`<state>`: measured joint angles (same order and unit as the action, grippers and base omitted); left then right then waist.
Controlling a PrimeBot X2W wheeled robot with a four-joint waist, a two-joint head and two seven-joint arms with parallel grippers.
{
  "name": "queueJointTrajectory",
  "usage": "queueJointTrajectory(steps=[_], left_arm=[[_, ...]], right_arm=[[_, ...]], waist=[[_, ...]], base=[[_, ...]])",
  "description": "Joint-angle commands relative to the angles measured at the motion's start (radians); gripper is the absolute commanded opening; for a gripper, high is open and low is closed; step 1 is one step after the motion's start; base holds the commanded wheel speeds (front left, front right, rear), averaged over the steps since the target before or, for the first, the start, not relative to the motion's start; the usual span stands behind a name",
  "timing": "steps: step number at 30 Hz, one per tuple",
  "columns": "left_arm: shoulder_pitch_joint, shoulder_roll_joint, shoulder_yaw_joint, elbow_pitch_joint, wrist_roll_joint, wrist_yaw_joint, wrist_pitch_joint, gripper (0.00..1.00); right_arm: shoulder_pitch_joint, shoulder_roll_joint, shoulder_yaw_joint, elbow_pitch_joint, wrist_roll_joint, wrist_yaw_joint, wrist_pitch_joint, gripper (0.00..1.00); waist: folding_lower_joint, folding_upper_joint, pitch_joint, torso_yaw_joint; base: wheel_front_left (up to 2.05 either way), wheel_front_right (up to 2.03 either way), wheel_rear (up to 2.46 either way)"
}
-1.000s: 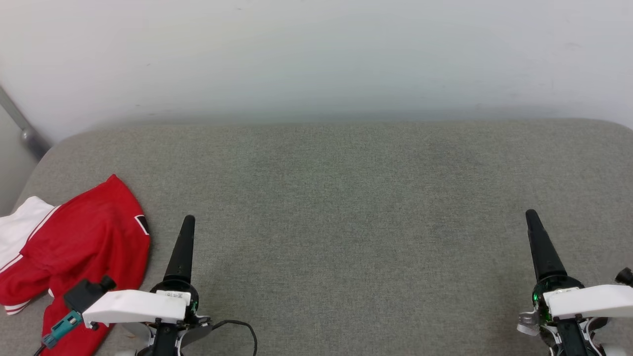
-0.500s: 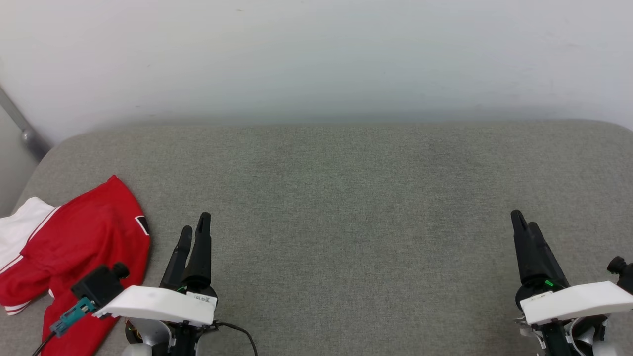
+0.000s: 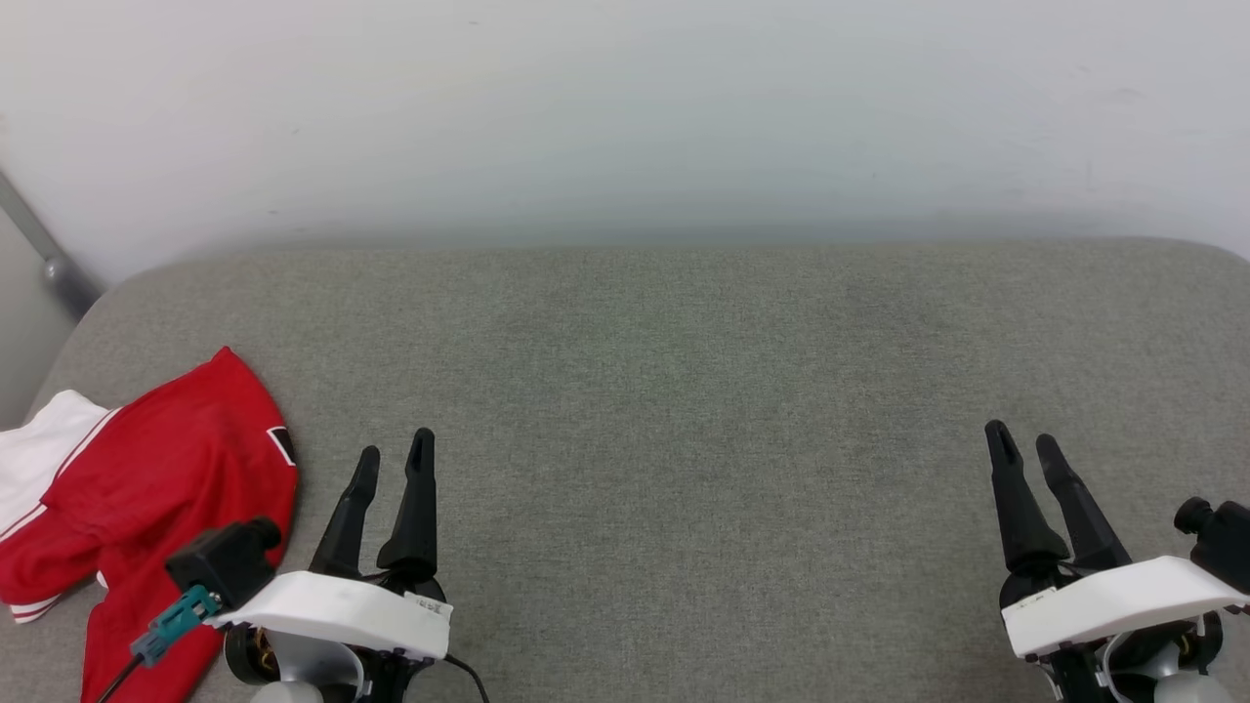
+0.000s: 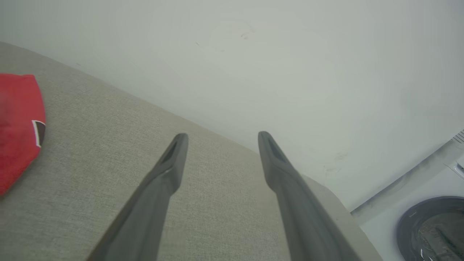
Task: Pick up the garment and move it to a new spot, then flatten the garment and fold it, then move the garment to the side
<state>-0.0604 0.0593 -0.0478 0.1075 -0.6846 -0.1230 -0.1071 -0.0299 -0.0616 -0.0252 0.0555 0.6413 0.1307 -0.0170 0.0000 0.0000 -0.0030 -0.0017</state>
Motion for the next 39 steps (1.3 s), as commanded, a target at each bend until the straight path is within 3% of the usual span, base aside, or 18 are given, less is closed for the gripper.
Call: queueJointTrajectory(steps=[1,20,39], left_arm=[[-0.005,0.008,-0.003,-0.012,0.026,0.001,-0.008,1.00],[-0.006,0.020,-0.037,-0.014,0.260,0.025,-0.060,1.00],[-0.006,0.020,-0.050,0.004,0.419,0.050,-0.103,1.00]], right_arm=[[-0.001,-0.006,-0.001,-0.019,-0.025,0.000,-0.001,1.00],[0.016,0.001,-0.002,-0.054,-0.251,0.000,0.006,1.00],[0.032,0.009,-0.002,-0.079,-0.432,0.000,0.008,1.00]], waist=[[0.0000,0.0000,0.000,0.000],[0.0000,0.0000,-0.001,0.001],[0.0000,0.0000,-0.004,0.003]], base=[[0.00,0.00,0.00],[0.00,0.00,0.00],[0.00,0.00,0.00]])
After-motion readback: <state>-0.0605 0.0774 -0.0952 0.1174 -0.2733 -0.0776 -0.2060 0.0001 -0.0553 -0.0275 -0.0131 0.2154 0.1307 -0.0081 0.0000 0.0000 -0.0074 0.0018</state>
